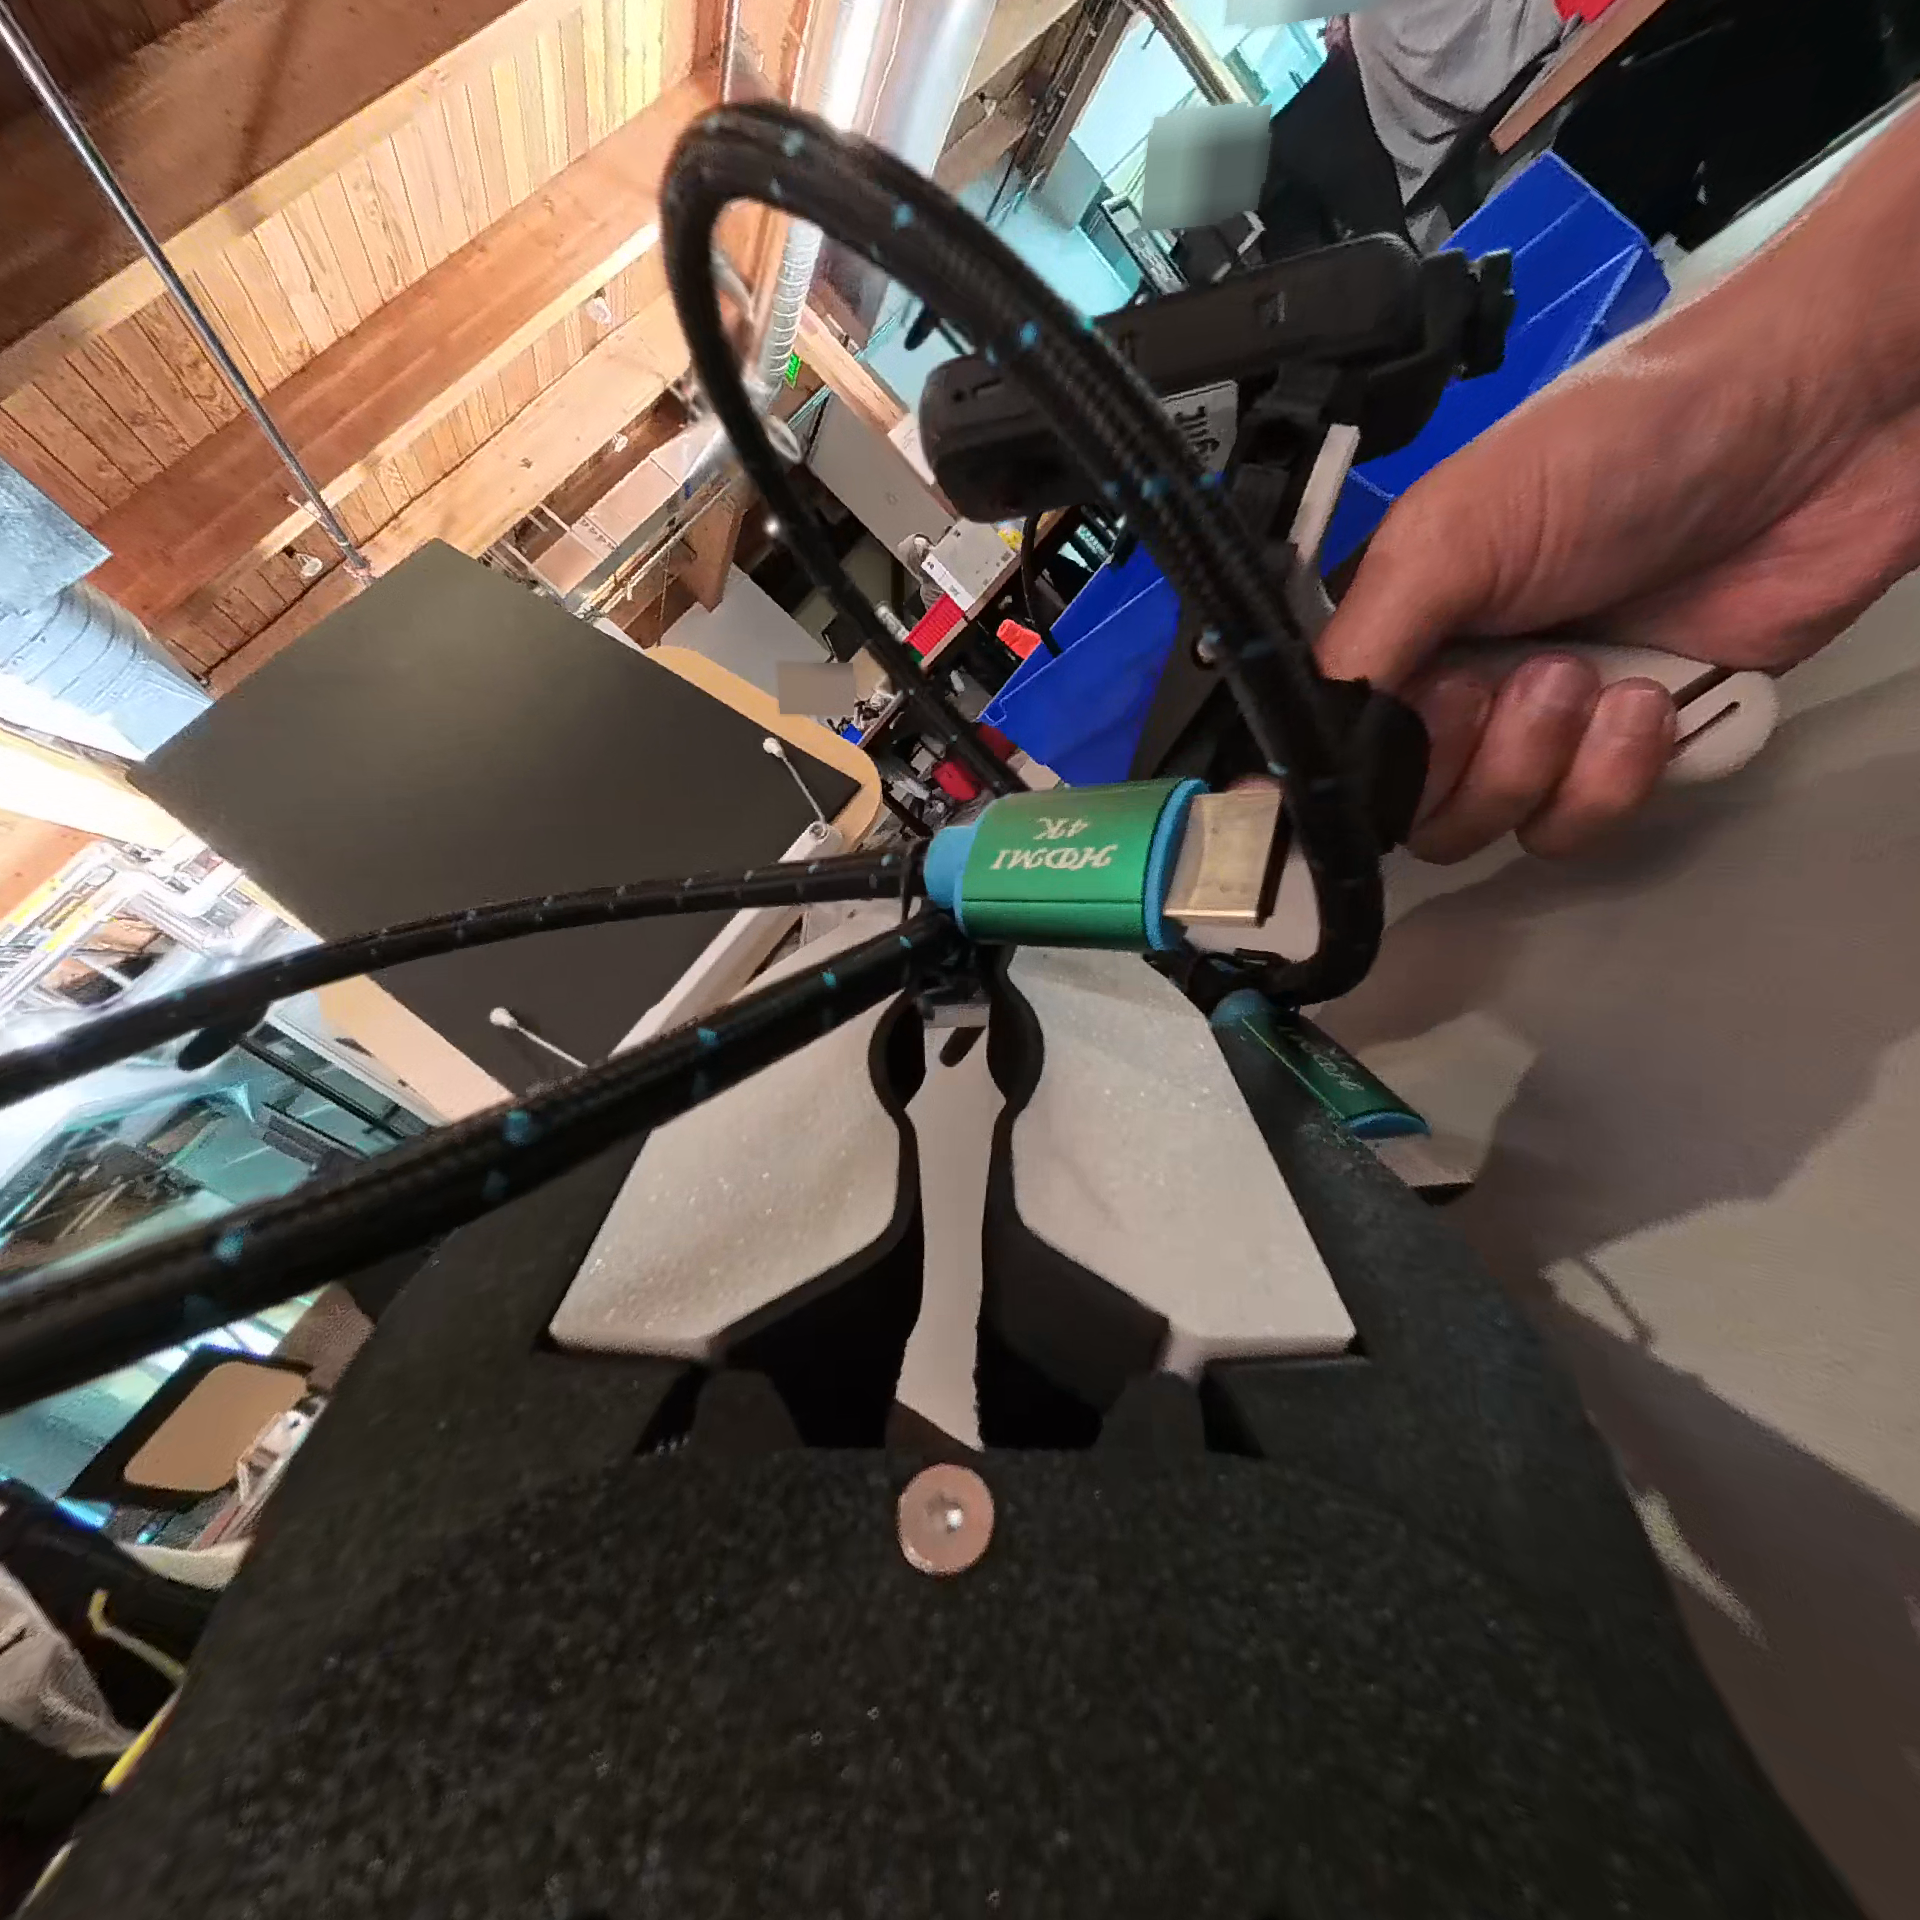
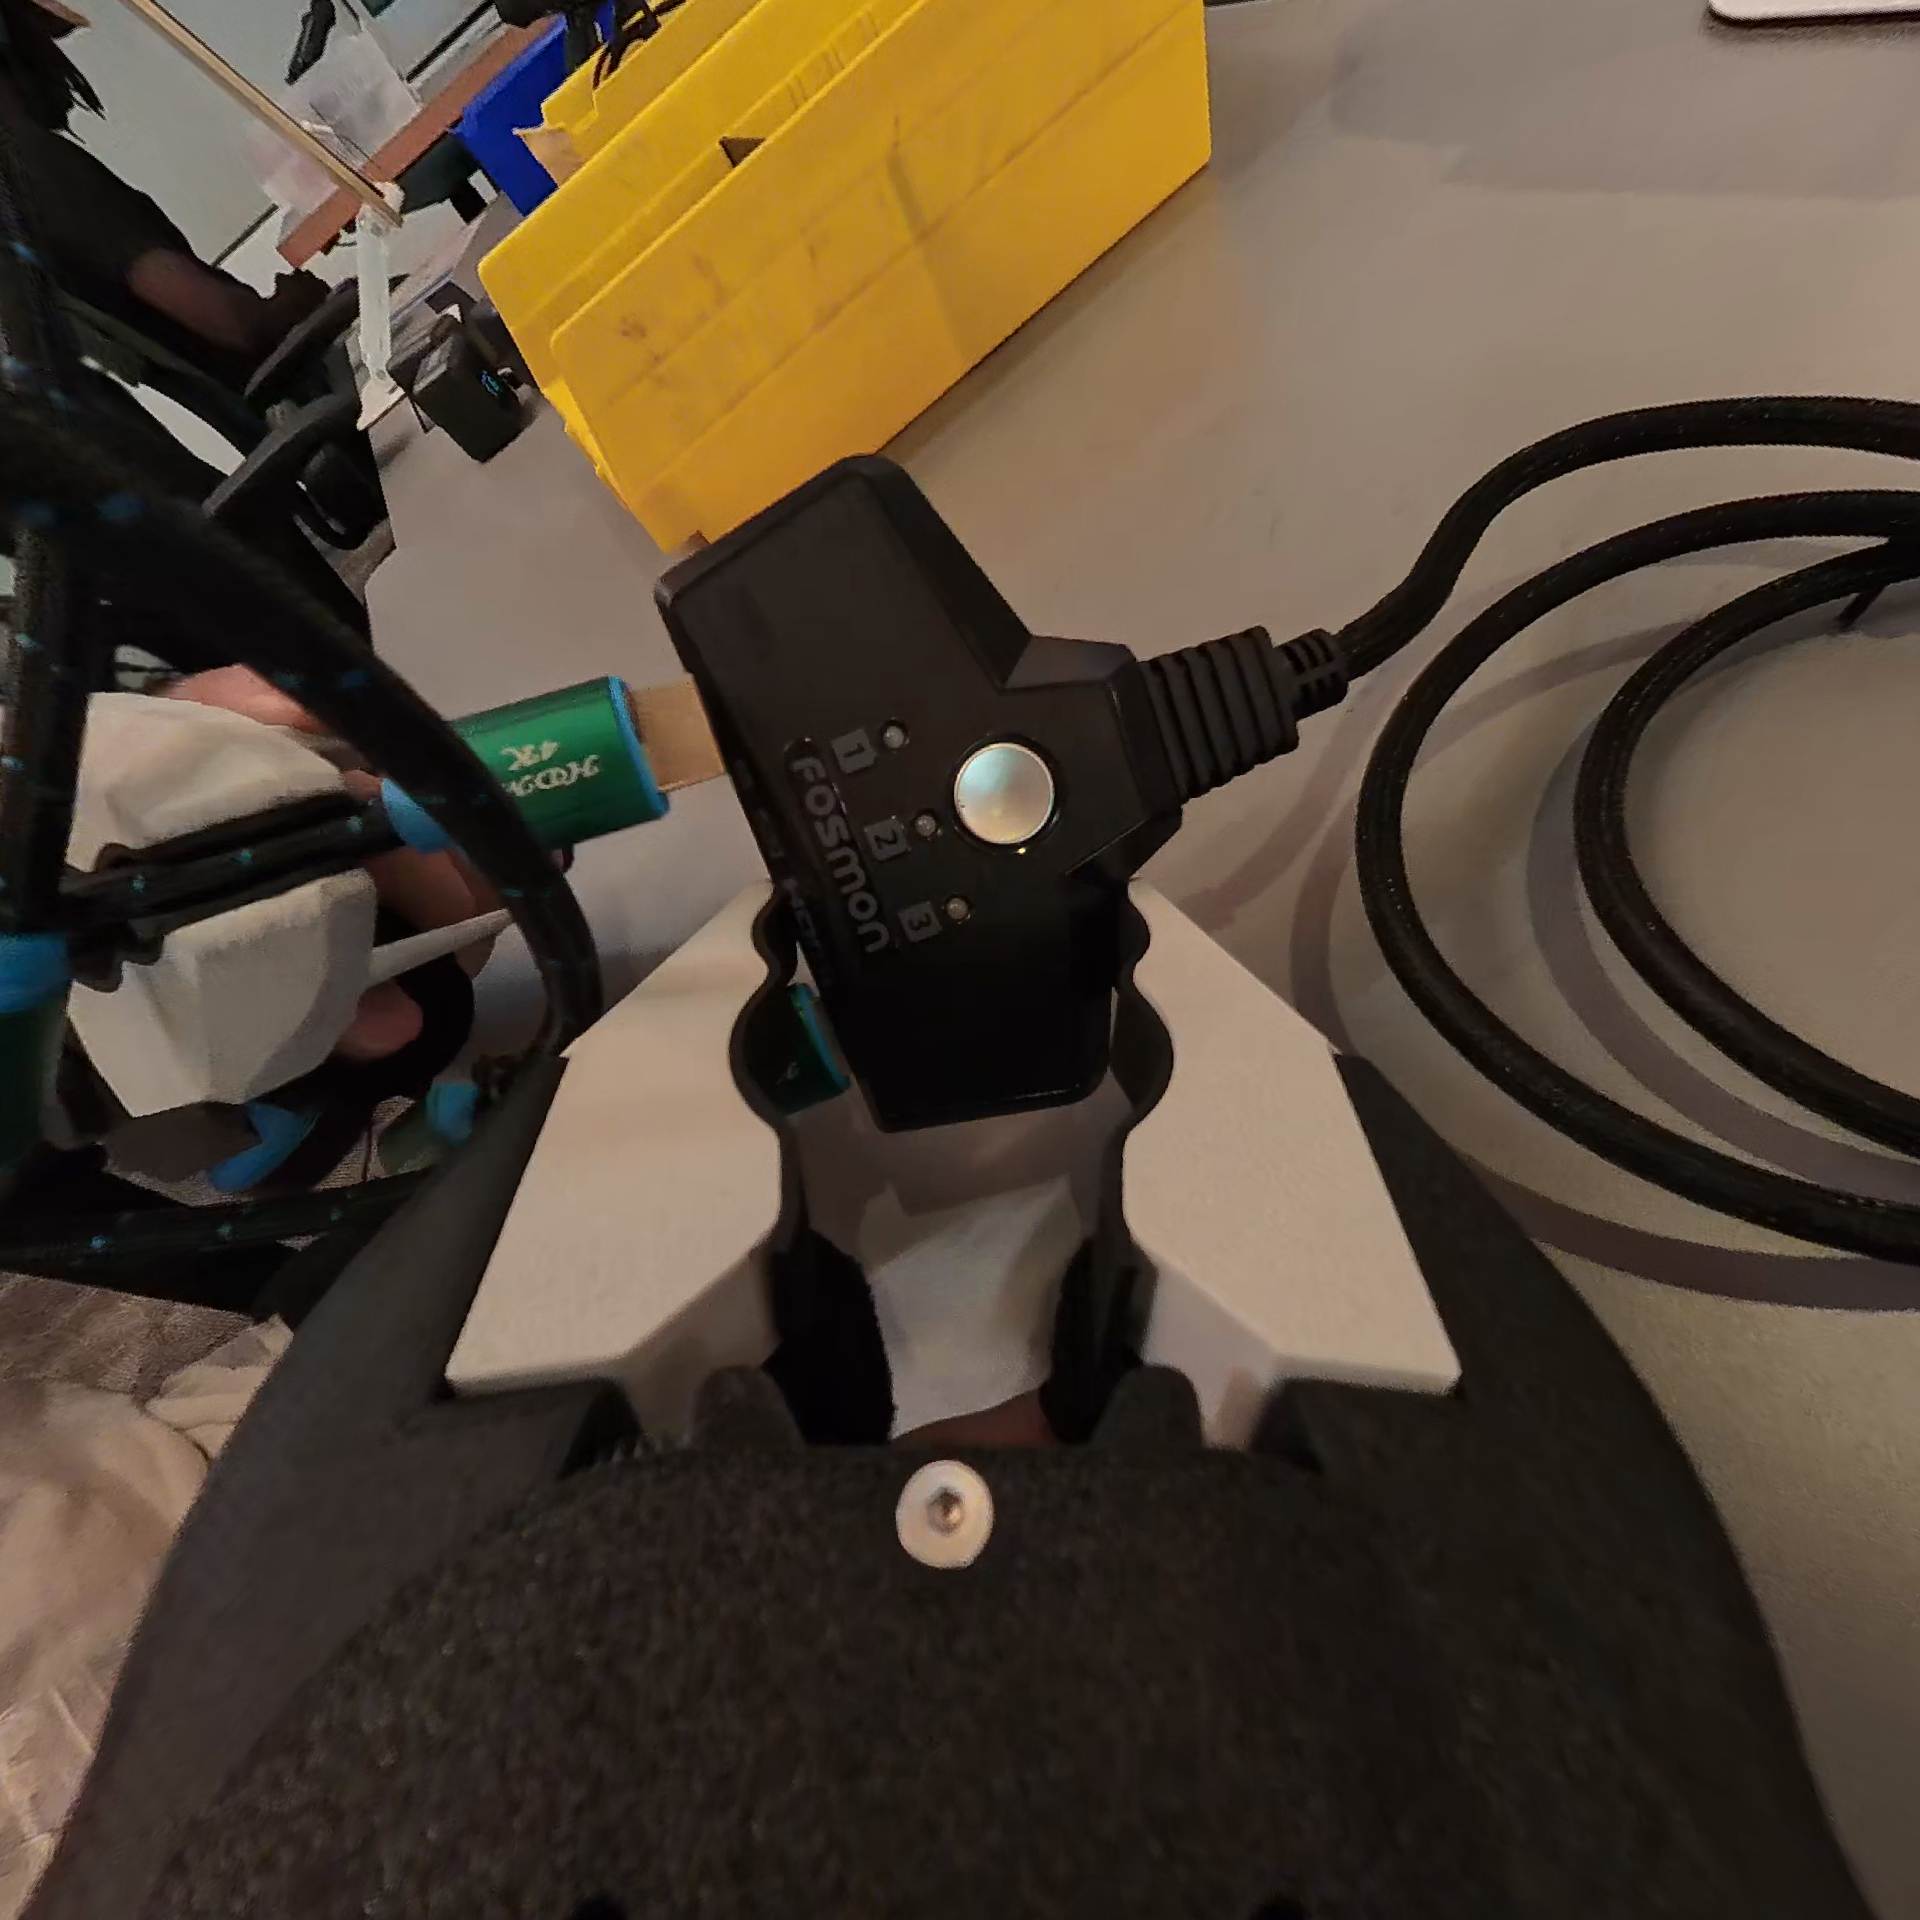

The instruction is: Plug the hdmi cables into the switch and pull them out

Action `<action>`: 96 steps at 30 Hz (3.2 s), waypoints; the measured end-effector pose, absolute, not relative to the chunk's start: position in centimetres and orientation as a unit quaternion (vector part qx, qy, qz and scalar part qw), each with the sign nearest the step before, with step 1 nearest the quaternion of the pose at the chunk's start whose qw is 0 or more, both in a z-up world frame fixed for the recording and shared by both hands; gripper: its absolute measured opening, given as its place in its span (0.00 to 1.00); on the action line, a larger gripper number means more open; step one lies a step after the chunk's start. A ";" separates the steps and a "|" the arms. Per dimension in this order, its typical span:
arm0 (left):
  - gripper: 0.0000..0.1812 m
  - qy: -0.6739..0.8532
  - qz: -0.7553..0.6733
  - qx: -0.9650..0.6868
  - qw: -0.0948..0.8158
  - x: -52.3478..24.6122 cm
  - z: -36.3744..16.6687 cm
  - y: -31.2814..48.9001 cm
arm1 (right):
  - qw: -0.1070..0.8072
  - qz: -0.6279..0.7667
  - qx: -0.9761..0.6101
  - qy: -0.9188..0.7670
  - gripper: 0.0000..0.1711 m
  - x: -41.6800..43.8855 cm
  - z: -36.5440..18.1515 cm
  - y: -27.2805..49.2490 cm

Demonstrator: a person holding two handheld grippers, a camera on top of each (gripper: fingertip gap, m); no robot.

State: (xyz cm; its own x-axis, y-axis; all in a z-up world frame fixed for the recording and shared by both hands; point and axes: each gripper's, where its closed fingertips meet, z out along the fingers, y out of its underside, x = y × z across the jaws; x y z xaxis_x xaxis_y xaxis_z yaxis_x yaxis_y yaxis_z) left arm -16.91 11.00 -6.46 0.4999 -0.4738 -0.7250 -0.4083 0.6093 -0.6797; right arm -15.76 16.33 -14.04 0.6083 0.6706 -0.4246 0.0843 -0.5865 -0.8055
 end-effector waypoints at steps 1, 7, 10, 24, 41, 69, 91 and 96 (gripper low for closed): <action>0.04 0.494 -0.020 -0.445 0.747 -17.1 -6.3 11.1 | 0.389 0.378 -0.807 -0.232 0.35 -15.7 -14.1 16.3; 0.04 0.487 -0.038 -0.463 0.739 -17.1 -6.5 11.4 | 0.388 0.388 -0.806 -0.222 0.35 -15.6 -14.1 16.6; 0.04 0.489 -0.036 -0.463 0.738 -17.2 -6.6 11.4 | 0.389 0.394 -0.804 -0.218 0.35 -15.6 -13.9 16.6; 0.04 0.524 0.005 -0.432 0.733 -17.2 -7.0 11.5 | 0.391 0.391 -0.803 -0.222 0.35 -15.4 -13.9 16.7; 0.04 0.555 0.045 -0.392 0.732 -17.1 -7.5 11.2 | 0.391 0.391 -0.800 -0.231 0.35 -15.5 -14.2 16.5; 0.04 0.568 0.025 -0.387 0.726 -16.7 -8.0 10.7 | 0.450 0.309 -0.788 -0.283 0.38 -15.8 -14.6 17.3; 0.04 0.548 -0.003 -0.435 0.715 -17.2 -8.3 11.8 | 0.427 0.314 -0.807 -0.262 0.35 -15.2 -14.1 17.2; 0.16 0.552 0.031 -0.522 0.649 -20.1 -11.0 13.0 | 0.463 0.247 -0.813 -0.252 0.34 -13.1 -12.2 19.0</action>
State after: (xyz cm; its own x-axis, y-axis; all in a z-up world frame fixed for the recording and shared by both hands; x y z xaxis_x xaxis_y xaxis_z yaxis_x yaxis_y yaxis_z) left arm -20.07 13.02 -10.96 0.3885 -0.5360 -0.7495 -0.6166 0.4532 -0.6437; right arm -13.08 18.98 -12.22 0.7507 0.6389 -0.1683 0.1808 -0.4437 -0.8778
